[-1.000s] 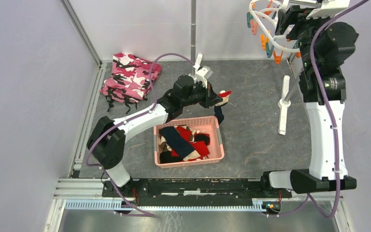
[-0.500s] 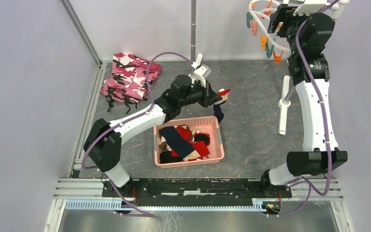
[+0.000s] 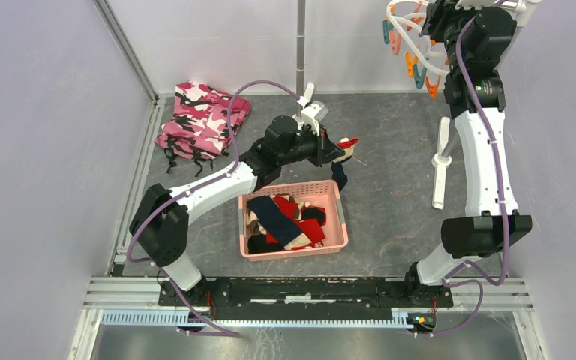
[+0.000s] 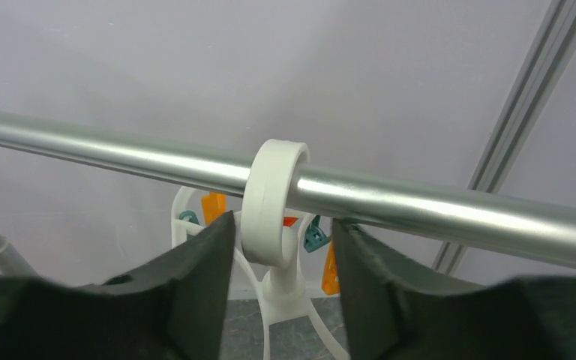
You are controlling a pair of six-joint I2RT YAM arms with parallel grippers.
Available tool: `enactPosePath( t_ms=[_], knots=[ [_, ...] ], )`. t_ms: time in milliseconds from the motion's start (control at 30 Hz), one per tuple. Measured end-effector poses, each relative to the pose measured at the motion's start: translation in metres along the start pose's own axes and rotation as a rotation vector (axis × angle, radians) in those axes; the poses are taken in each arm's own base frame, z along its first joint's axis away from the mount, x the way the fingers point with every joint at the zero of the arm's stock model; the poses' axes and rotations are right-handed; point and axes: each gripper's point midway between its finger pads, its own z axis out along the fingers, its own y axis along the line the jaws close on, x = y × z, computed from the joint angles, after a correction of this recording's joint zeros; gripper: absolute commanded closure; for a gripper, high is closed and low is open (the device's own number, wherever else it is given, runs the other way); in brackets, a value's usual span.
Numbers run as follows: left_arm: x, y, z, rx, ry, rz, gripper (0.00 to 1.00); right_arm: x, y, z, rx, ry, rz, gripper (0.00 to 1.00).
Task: Clip the socks to the hanger
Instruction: Adjust the hanger on the clothesline.
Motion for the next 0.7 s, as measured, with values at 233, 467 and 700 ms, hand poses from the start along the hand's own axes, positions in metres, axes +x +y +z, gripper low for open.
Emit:
enactPosePath(
  t_ms=[233, 467, 700],
  knots=[
    [0.0, 0.0, 0.0, -0.002, 0.0, 0.007, 0.98, 0.007, 0.002, 0.013, -0.013, -0.014, -0.015, 0.82],
    [0.001, 0.003, 0.0, -0.01, 0.004, 0.024, 0.98, 0.007, 0.02, 0.014, -0.116, -0.023, -0.013, 0.89],
    [0.004, 0.009, -0.002, -0.027, 0.02, 0.025, 0.98, 0.009, 0.046, 0.018, -0.249, -0.036, 0.008, 0.9]
  ],
)
